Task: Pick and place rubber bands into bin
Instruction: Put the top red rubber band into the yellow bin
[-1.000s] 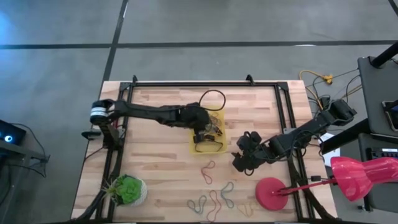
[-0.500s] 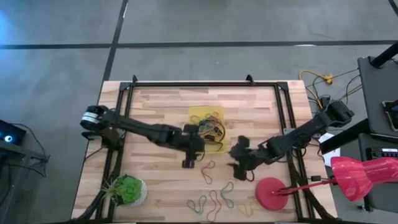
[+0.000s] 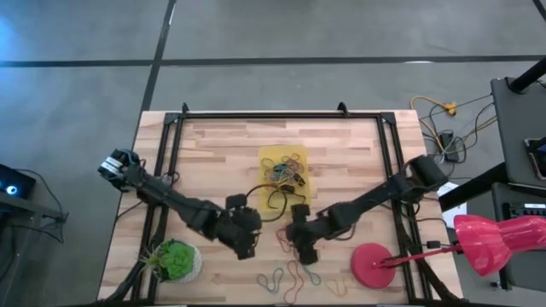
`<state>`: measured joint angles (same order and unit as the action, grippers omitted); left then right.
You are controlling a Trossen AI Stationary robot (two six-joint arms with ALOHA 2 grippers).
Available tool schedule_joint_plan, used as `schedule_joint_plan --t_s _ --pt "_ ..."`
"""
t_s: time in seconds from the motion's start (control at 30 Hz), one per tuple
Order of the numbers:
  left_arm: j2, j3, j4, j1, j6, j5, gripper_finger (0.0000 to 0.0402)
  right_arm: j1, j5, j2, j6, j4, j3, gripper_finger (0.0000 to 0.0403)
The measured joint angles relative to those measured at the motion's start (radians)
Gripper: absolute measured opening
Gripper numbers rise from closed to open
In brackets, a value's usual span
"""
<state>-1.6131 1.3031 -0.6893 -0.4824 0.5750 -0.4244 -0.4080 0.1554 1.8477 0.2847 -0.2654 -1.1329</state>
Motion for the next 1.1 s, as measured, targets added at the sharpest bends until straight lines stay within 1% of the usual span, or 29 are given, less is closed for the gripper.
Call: schedule_joint_plan --t_s 0.1,0.3,0.43,0.53,0.6,0.7,0.77,0.93,1.1 --pt "0.004 0.002 -0.003 -0.038 0.074 -0.026 0.0180 0.003 0.001 0.072 -0.057 -0.099 -0.105 0.0237" --pt "0.015 0.004 -0.003 -0.089 0.203 -0.031 0.0180 0.013 0.000 0.210 -0.240 -0.242 -0.261 0.0232" --pt "0.026 0.004 -0.005 -0.119 0.265 -0.031 0.0180 0.040 0.001 0.273 -0.285 -0.311 -0.348 0.0225" --pt "0.033 0.003 -0.012 -0.144 0.310 -0.055 0.0180 0.061 -0.001 0.298 -0.316 -0.332 -0.399 0.0222" --pt "0.038 0.003 -0.011 -0.161 0.315 -0.077 0.0180 0.078 -0.016 0.310 -0.344 -0.338 -0.421 0.0222" --pt "0.040 0.003 -0.012 -0.174 0.337 -0.109 0.0180 0.111 -0.089 0.315 -0.364 -0.361 -0.429 0.0221" --pt "0.040 0.003 -0.013 -0.178 0.340 -0.110 0.0180 0.131 -0.125 0.315 -0.364 -0.358 -0.421 0.0221" --pt "0.040 0.003 -0.014 -0.179 0.340 -0.115 0.0180 0.162 -0.139 0.314 -0.364 -0.368 -0.400 0.0221" --pt "0.041 0.004 -0.053 -0.180 0.340 -0.152 0.0180 0.172 -0.164 0.314 -0.363 -0.370 -0.396 0.0221"
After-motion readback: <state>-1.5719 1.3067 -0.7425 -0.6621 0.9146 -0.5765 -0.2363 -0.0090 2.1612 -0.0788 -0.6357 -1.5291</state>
